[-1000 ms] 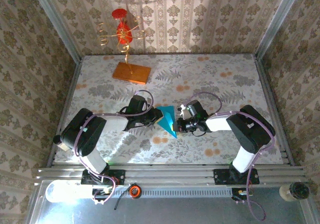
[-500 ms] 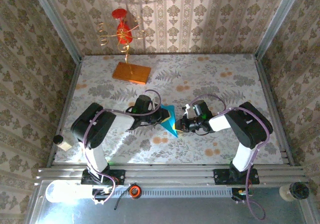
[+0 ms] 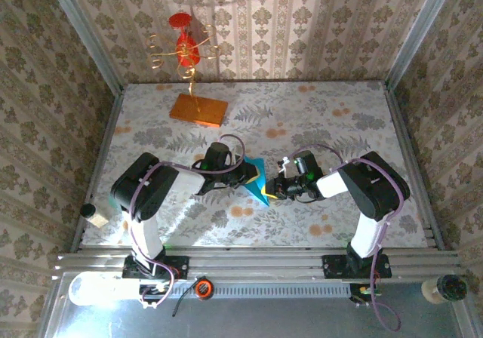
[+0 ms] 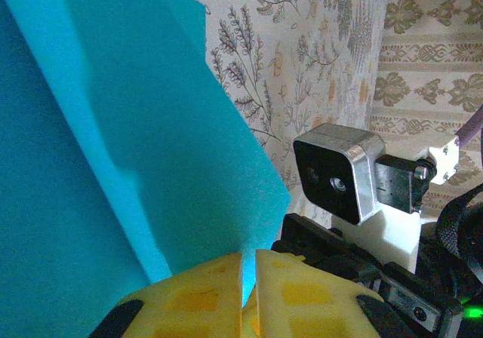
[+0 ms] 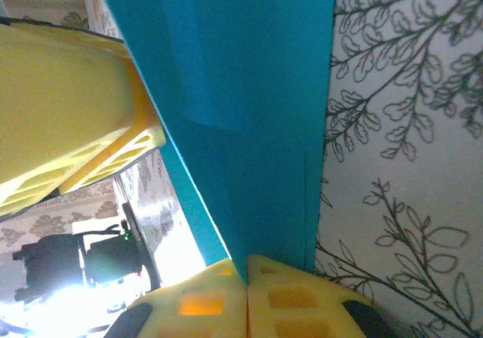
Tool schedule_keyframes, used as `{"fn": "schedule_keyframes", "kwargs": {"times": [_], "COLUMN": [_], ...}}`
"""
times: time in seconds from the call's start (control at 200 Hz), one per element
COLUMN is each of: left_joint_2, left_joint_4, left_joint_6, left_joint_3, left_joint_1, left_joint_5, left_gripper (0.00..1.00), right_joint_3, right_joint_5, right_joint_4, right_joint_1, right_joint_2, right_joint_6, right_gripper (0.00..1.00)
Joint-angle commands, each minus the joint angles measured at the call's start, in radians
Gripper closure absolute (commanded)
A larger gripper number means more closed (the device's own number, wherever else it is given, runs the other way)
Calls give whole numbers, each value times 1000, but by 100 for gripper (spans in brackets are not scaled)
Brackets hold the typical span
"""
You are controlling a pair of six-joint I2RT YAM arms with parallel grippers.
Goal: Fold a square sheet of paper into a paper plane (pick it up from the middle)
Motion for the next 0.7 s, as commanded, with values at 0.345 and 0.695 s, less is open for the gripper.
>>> {"fn": "schedule_keyframes", "kwargs": {"times": [0.345, 0.695], "left_joint_2": [57, 74], "left_joint_4": [-79, -114], "left_joint_6": [50, 60], "left_joint_3": [89, 109], "left_joint_1": [-6, -6], "left_joint_5": [53, 51], "left_gripper": [88, 89], "right_joint_3": [-23, -18], "right_joint_5": [42, 30], "right_joint_4": [-80, -161], "right_joint_1": [-19, -20], "right_joint_2": [16, -54], "right_joint_6": [-8, -38], "right_gripper": [85, 80]}}
